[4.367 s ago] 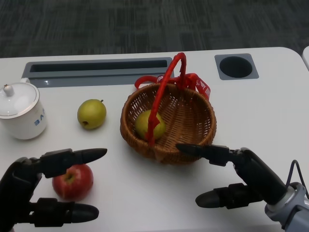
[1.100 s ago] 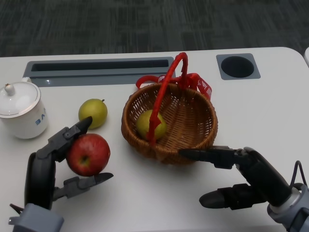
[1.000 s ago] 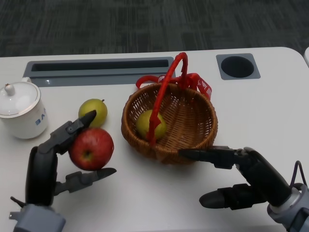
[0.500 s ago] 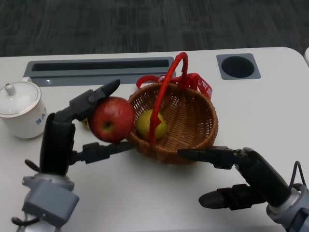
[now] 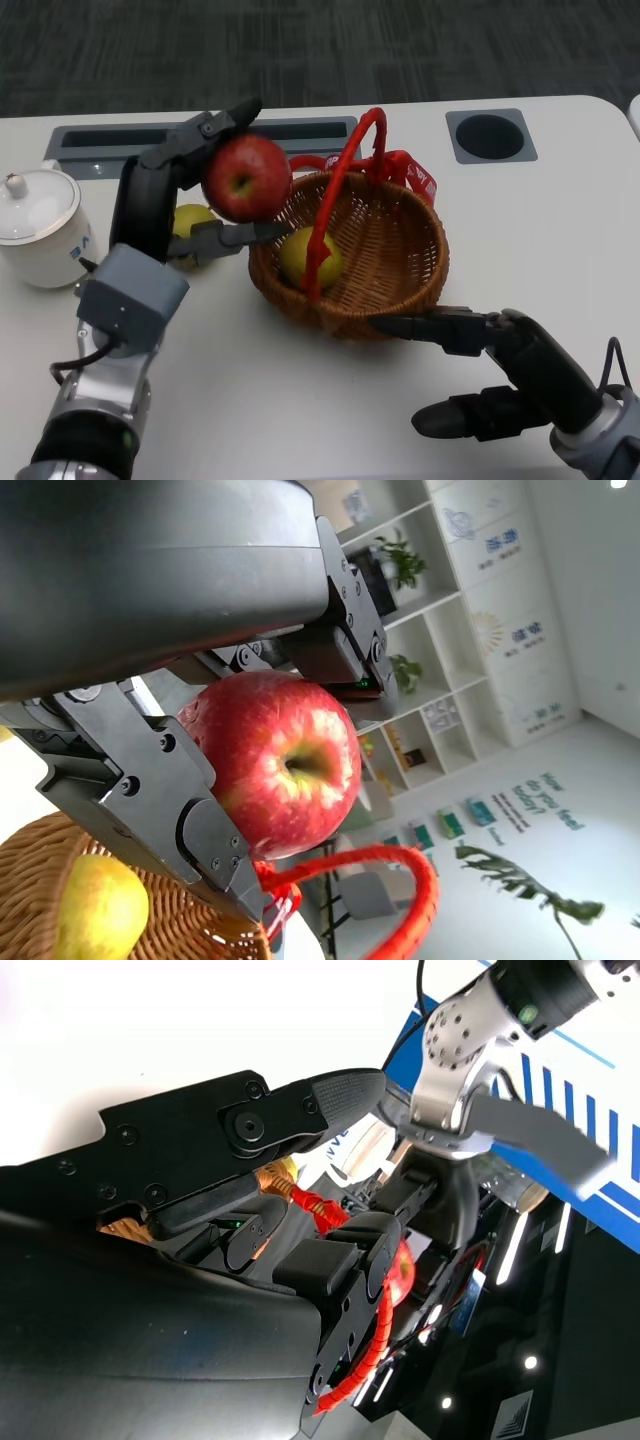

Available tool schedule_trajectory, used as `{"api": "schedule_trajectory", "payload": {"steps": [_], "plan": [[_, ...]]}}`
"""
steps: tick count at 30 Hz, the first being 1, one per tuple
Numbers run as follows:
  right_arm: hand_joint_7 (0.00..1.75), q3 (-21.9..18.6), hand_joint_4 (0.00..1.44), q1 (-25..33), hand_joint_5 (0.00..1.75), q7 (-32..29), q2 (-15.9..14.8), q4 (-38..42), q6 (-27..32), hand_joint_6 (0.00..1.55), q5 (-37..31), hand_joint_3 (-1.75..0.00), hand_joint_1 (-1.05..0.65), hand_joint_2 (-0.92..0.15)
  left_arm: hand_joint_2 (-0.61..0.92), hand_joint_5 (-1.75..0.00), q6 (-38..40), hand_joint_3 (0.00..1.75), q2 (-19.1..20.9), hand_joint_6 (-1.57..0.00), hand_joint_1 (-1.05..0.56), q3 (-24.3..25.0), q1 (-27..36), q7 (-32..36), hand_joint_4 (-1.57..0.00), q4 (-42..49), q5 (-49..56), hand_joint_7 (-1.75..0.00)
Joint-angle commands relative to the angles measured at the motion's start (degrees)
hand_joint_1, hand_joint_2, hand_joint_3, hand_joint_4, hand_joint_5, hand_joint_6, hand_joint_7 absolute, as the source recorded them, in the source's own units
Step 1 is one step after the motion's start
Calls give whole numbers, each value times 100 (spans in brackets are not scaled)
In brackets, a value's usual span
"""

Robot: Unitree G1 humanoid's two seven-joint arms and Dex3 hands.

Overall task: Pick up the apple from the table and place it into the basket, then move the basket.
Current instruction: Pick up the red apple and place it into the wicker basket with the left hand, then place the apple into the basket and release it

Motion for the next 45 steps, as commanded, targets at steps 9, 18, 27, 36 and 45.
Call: {"api": "schedule_trajectory", "payload": {"steps": [9,18,27,36,45], "plan": [[0,27,73,172,0,39,-1,-256,-60,69,151,-8,-58,-92,82,-5,317,0,-89,-110,-14,-76,-1011,-290,-119,1343,-12,0],[0,57,73,293,0,24,24,-425,-54,69,193,-7,-57,-92,82,-3,621,0,-192,-109,-10,-281,-1278,-360,-119,1809,170,0],[0,89,73,398,0,76,-13,-598,38,69,287,-7,-57,-92,79,0,639,0,-216,-85,-17,-468,-1310,-290,-89,1961,445,0],[0,85,73,406,0,125,-43,-636,28,69,322,-7,-56,-92,74,0,321,0,337,-22,-47,-800,-1345,-964,-7,1777,705,0],[0,58,74,420,0,154,-77,-684,65,69,355,-7,-54,-92,74,0,361,0,797,-17,-65,-960,-1397,-910,0,1490,924,-1]]}}
